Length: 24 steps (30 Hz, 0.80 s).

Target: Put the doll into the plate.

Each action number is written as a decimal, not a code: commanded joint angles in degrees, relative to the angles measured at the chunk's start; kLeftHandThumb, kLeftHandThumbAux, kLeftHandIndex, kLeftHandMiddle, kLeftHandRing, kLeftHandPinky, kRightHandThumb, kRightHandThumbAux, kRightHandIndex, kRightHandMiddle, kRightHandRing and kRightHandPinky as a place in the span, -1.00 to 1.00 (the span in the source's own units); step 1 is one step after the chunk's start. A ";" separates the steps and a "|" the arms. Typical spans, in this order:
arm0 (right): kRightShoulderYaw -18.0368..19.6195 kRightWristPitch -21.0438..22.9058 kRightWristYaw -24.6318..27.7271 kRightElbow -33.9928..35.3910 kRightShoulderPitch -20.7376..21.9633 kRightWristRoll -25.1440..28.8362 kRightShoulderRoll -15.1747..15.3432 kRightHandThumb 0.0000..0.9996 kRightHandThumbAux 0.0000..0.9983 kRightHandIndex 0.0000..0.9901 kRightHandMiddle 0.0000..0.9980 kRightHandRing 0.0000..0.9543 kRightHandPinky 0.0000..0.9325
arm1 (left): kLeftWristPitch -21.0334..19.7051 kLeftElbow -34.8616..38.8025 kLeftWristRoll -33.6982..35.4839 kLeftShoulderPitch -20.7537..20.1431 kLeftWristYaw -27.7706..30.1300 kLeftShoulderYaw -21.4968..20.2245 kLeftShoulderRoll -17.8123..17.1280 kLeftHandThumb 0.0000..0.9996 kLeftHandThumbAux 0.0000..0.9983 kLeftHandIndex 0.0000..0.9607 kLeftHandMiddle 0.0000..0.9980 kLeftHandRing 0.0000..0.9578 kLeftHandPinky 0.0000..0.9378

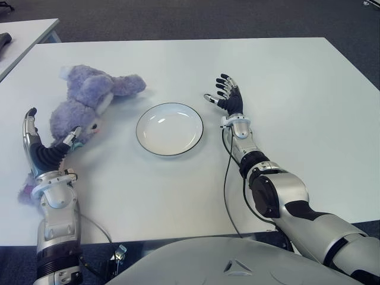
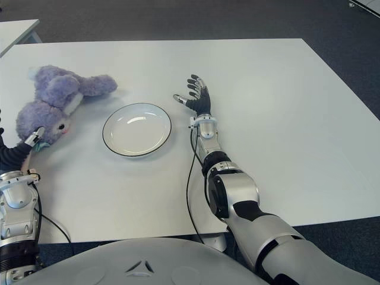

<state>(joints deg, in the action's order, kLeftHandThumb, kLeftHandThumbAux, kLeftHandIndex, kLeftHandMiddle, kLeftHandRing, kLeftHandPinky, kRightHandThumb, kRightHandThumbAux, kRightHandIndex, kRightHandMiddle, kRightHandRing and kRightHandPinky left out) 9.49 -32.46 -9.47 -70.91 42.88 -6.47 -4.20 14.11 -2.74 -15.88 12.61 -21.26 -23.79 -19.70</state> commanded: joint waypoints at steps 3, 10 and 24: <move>0.52 6.67 -0.66 -7.14 -11.62 0.28 -2.86 -0.77 0.91 -0.70 -0.55 -0.57 -0.55 | -1.41 -2.07 -1.19 1.99 0.19 1.05 1.05 -0.88 0.23 -0.91 -0.87 -0.91 -0.98; 0.39 6.88 -0.70 -7.14 -11.57 0.18 -2.84 -0.78 0.92 -0.69 -0.54 -0.57 -0.54 | -1.93 -0.89 -3.74 1.90 -0.46 1.20 -0.23 -0.86 0.21 -0.91 -0.85 -0.89 -0.96; 0.61 7.56 -0.12 -7.16 -11.33 0.44 -2.62 -0.79 0.90 -0.68 -0.53 -0.55 -0.54 | -7.67 6.92 -9.79 0.34 1.85 -1.98 -5.99 -0.83 0.19 -0.87 -0.79 -0.83 -0.85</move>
<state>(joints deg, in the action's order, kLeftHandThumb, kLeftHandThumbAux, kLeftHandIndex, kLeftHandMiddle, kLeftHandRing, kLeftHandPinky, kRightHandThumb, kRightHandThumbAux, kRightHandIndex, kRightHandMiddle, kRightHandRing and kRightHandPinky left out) 9.49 -32.45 -9.71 -70.90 42.89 -6.51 -4.19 9.05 0.67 -23.77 13.06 -21.23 -24.21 -22.82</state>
